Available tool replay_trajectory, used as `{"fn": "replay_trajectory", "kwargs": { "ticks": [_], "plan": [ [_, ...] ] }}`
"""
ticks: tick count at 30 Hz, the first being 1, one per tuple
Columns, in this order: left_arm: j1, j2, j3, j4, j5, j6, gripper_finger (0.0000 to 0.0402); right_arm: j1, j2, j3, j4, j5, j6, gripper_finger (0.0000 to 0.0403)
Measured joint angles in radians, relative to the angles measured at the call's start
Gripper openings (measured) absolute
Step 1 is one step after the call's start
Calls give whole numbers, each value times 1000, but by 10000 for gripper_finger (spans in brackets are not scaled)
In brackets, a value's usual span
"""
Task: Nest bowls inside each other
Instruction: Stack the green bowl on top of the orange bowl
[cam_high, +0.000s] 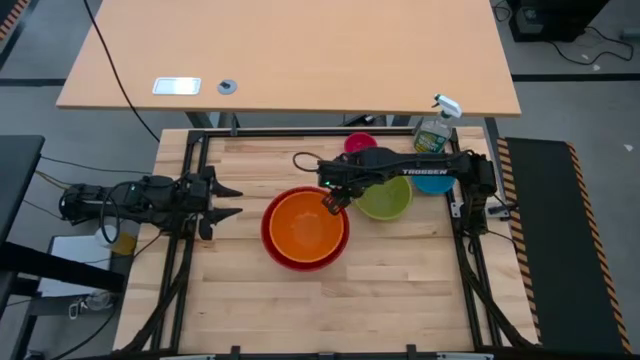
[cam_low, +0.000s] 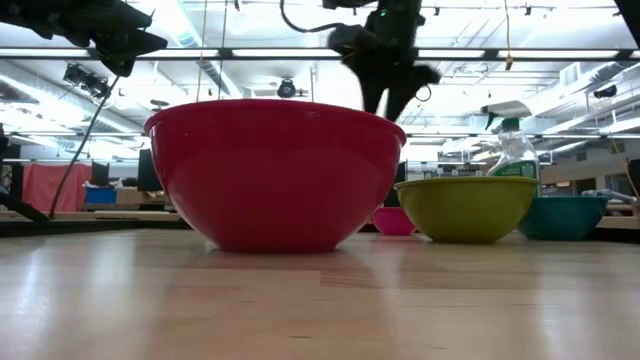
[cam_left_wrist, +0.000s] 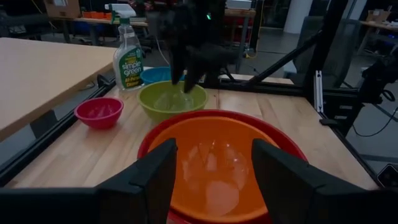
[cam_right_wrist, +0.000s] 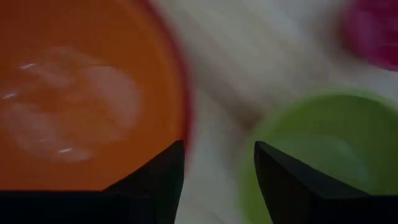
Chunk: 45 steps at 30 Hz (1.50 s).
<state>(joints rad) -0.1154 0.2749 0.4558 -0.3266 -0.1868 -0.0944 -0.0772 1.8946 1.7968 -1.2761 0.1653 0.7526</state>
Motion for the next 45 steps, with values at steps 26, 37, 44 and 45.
{"fn": "replay_trajectory", "kwargs": {
  "ticks": [26,37,44,45],
  "plan": [
    [0,0,-1,-56,26,-50,210,95,0,-180,-214,21,-239,197],
    [0,0,-1,-76,27,-96,210,135,0,-234,-158,25,-207,200],
    [0,0,-1,-76,27,-95,210,136,-17,-382,-48,17,-199,200],
    [0,0,-1,-75,27,-95,210,136,-23,-404,-31,17,-198,200]
  ]
}}
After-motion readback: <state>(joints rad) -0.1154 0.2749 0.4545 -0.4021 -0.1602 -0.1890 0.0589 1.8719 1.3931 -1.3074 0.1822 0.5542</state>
